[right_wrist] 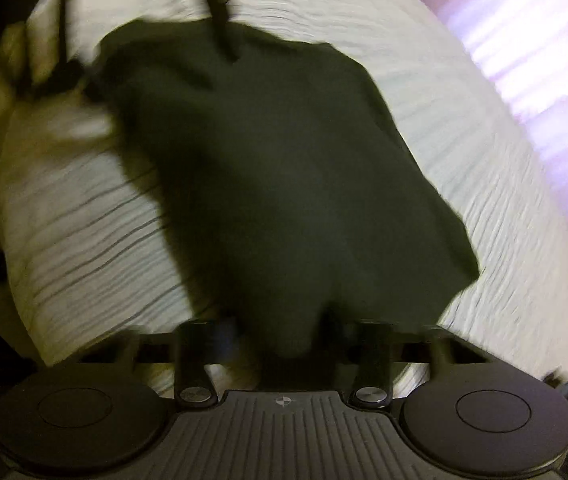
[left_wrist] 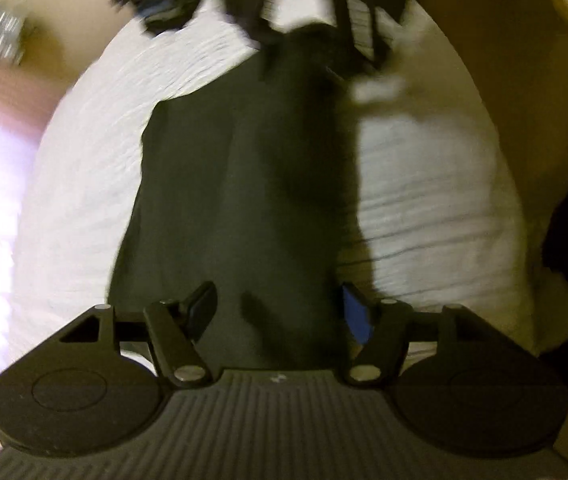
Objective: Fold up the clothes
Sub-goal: 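Grasp the folded black sweater ends with both grippers and lift it, then carry the held sweater with both grippers and lower it onto the clothes stack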
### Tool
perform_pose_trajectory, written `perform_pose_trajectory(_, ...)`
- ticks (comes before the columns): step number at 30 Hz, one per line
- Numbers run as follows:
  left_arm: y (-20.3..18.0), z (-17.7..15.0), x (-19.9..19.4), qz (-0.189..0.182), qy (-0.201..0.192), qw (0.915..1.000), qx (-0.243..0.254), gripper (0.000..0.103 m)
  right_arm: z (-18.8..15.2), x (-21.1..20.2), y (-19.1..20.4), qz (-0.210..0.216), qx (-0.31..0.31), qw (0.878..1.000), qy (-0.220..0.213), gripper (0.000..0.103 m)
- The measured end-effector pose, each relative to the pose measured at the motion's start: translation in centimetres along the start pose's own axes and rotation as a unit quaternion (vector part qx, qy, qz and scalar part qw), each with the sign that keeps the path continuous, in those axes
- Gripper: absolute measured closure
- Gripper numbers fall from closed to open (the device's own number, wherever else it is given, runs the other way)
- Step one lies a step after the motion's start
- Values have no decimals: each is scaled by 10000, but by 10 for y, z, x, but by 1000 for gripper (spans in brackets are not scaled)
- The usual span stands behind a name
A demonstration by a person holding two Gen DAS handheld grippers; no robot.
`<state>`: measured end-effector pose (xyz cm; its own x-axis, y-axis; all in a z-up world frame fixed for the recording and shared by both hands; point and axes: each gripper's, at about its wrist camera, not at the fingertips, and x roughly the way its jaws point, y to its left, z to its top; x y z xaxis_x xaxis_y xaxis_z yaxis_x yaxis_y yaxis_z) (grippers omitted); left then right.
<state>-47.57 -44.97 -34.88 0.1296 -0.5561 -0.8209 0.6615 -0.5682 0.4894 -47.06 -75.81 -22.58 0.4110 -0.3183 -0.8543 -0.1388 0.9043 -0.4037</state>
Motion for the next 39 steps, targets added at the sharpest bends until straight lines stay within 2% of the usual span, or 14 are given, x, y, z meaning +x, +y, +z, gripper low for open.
perform_pose_trajectory(4, 0, 4, 12, 70, 195, 9989, 427, 62, 0, -14, -17, 74, 95, 9999, -1, 64)
perform_pose_trajectory(7, 1, 6, 21, 106, 329, 9970, 686, 81, 2, -21, -15, -166, 115, 9998, -9, 62)
perform_pose_trajectory(8, 7, 6, 19, 54, 328, 9980, 544, 85, 6, -23, -10, -319, 48, 9995, -25, 46)
perform_pose_trajectory(9, 14, 6, 16, -27, 316, 9989, 350, 85, 7, -25, -4, -454, -15, 9989, -101, 23)
perform_pose_trajectory(10, 22, 6, 14, -108, 305, 9994, 156, 86, 6, -28, 2, -576, -76, 9981, -213, 13)
perform_pose_trajectory(14, 56, 10, 4, -457, 215, 9965, -666, 87, 12, -29, 25, -553, -349, 9965, -520, 13)
perform_pose_trajectory(17, 70, 14, -1, -507, 144, 9946, -892, 87, 19, -14, 35, -641, -594, 9945, -570, 14)
perform_pose_trajectory(18, 66, 15, 1, -439, 176, 9958, -783, 87, 21, -5, 32, -680, -619, 9943, -534, 14)
perform_pose_trajectory(20, 59, 18, 3, -305, 240, 9976, -565, 85, 25, 9, 17, -618, -476, 9963, -354, 51)
perform_pose_trajectory(21, 56, 19, 5, -237, 272, 9983, -456, 84, 26, 12, 8, -497, -361, 9977, -283, 61)
perform_pose_trajectory(24, 45, 23, 9, -35, 368, 9992, -129, 66, 29, 5, -7, -281, -270, 9989, -259, 66)
perform_pose_trajectory(28, 32, 29, 13, 219, 485, 9982, 279, 64, 36, -15, -19, -259, -216, 9990, -303, 68)
perform_pose_trajectory(33, 45, 44, -1, 249, 458, 9982, 287, 85, 43, -44, -39, -236, -205, 9988, -372, 69)
perform_pose_trajectory(39, 63, 63, -29, 280, 393, 9986, 238, 90, 34, -87, -58, -160, -255, 9986, -443, 69)
